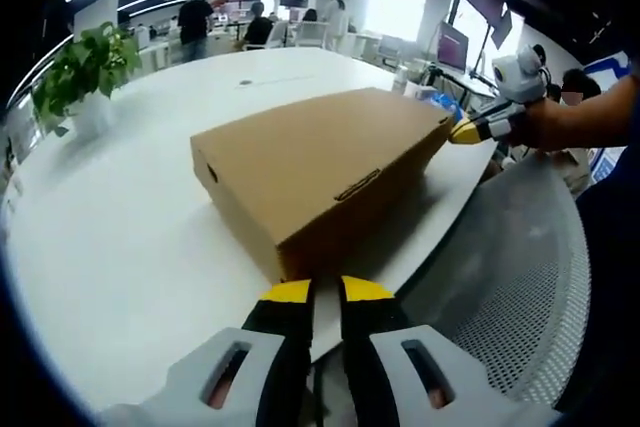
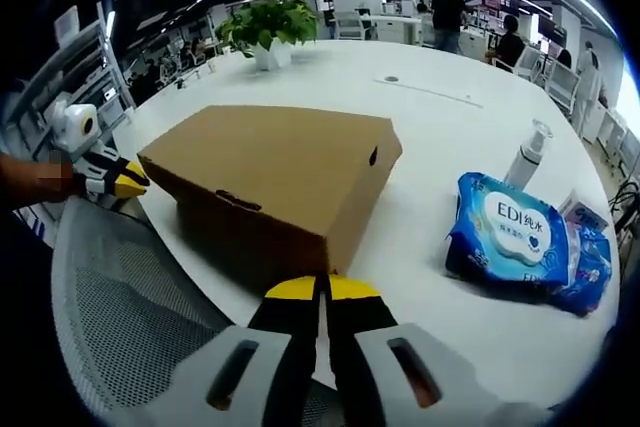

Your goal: Operate the shoe box by opening the lid, removing the specified soft item, and placing it in the target area until the item is outside and the box remains undamaged.

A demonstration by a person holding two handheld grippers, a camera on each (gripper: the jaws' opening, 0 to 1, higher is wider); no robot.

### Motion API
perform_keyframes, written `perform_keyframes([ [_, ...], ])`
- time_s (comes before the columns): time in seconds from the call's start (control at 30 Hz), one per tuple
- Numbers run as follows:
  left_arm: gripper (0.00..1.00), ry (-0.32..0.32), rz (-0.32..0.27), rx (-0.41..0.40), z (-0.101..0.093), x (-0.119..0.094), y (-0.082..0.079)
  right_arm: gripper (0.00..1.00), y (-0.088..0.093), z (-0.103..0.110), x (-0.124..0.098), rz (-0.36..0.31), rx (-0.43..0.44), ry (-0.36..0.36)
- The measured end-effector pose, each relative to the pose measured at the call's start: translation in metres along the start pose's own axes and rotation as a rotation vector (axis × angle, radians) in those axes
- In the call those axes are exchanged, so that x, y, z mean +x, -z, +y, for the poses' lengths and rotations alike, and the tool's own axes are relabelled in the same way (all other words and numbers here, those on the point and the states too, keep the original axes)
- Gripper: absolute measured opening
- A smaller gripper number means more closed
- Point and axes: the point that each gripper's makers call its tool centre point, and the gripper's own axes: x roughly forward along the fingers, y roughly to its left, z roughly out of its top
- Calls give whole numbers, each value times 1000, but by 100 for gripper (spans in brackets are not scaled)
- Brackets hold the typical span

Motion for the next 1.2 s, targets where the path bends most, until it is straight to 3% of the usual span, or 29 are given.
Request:
perform_keyframes([
  [0.27,7,0,28,-28,4,3,8,1,11,2,3,31,3,-17],
  [0.43,7,-6,31,-57,6,0,10,1,8,-1,-2,30,1,-11],
  [0.57,7,-55,6,-165,17,-12,2,1,-2,-10,-19,6,-7,13],
  [0.67,7,-148,-61,-295,40,-28,-6,1,-11,-19,-28,-20,11,32],
  [0.73,8,-179,-93,-318,47,-35,-12,1,-20,-24,-35,-48,11,46],
  [0.8,9,-198,-136,-293,52,-43,-25,1,-30,-24,-39,-66,1,52],
  [0.97,9,-177,-182,-184,43,-46,-53,1,-55,-16,-39,-124,-44,39],
  [1.2,9,-105,-163,-92,22,-31,-59,1,-58,-1,-22,-114,-75,2],
])
